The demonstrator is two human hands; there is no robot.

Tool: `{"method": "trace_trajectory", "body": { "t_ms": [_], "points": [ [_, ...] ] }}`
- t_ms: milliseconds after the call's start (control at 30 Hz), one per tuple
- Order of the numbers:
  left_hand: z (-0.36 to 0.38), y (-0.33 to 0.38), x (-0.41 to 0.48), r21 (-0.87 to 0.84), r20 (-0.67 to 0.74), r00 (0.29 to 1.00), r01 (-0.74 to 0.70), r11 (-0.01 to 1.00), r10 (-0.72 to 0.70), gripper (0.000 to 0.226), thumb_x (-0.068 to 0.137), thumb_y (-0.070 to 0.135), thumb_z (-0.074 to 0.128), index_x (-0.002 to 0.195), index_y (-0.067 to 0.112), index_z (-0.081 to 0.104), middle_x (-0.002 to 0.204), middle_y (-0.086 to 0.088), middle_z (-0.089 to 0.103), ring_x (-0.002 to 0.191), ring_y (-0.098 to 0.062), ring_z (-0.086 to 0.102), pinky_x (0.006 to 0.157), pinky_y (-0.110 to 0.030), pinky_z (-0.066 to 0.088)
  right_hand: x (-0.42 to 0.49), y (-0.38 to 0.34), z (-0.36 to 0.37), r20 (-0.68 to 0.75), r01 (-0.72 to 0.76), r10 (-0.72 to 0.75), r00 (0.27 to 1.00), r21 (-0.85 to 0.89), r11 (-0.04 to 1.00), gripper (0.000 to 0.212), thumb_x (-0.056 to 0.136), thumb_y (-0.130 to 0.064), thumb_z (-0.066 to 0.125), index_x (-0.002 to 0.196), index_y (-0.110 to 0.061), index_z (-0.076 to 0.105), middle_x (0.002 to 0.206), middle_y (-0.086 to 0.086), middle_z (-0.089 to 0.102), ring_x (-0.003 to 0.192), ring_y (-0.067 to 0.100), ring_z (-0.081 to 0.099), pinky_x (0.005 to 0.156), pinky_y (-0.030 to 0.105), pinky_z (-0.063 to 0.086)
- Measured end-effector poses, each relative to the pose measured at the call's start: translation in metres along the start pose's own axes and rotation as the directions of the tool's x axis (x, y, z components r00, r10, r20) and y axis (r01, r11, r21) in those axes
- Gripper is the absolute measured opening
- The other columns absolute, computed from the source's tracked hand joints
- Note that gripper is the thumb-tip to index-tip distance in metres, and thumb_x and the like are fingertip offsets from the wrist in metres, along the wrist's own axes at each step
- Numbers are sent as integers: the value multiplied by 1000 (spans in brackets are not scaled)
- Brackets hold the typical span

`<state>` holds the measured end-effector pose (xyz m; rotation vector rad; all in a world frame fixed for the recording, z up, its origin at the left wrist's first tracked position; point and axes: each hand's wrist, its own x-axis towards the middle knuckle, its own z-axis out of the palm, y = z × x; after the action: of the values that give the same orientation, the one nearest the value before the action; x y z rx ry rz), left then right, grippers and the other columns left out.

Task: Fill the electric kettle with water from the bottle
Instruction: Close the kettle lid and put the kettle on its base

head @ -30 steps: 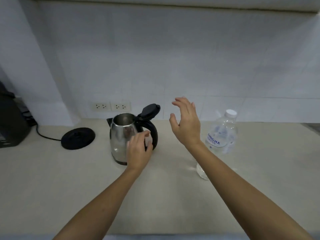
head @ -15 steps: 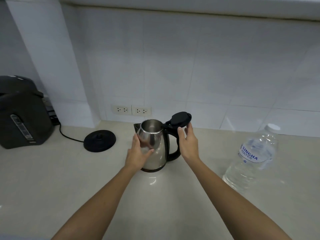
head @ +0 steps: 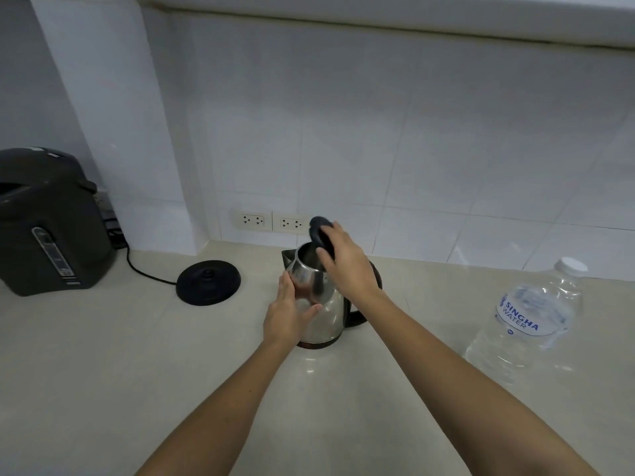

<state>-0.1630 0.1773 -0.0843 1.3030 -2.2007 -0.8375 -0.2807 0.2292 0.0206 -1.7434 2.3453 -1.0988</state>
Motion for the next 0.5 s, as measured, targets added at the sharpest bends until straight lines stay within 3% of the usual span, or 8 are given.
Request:
{"method": "trace_trajectory", "body": {
  "t_ms": [100,200,300,400,500],
  "points": [
    [-1,1,-1,19,0,1000,0,1000,0,104,84,55,63,155,18,-4,160,-1,23,134,-29,45,104,-39,45,5,-1,7,191,121,-77,979,-230,966,41,99,-27,47,138,-16,43,152,5,31,136,23,35,101,40,42],
    [-2,0,-2,24,-5,1000,-2,1000,2,104,84,55,63,155,17,-4,160,-2,24,133,-28,47,103,-38,46,12,1,11,274,181,-103,956,-276,944,39,98,-35,46,131,-14,50,144,7,42,133,26,36,105,42,40],
    [-2,0,-1,29,-14,1000,-9,1000,9,104,84,54,64,155,16,-2,159,-2,25,134,-27,46,104,-37,44,25,-1,12,231,67,-13,973,-225,972,43,96,-47,42,129,-21,51,132,2,53,124,27,47,105,50,37],
    [-3,1,-1,53,-14,1000,2,999,-1,103,84,55,63,155,18,-3,159,-1,26,133,-27,47,105,-36,44,39,-1,15,208,-195,259,943,-286,938,64,88,-66,34,140,-29,38,139,6,50,127,34,46,107,57,30],
    [-3,1,-1,46,-14,1000,-7,999,8,103,84,54,63,155,18,-3,159,0,27,133,-25,47,104,-35,44,42,0,20,179,-292,382,906,-388,874,68,86,-69,33,131,-19,45,120,12,63,111,36,56,100,52,38]
  ]
}}
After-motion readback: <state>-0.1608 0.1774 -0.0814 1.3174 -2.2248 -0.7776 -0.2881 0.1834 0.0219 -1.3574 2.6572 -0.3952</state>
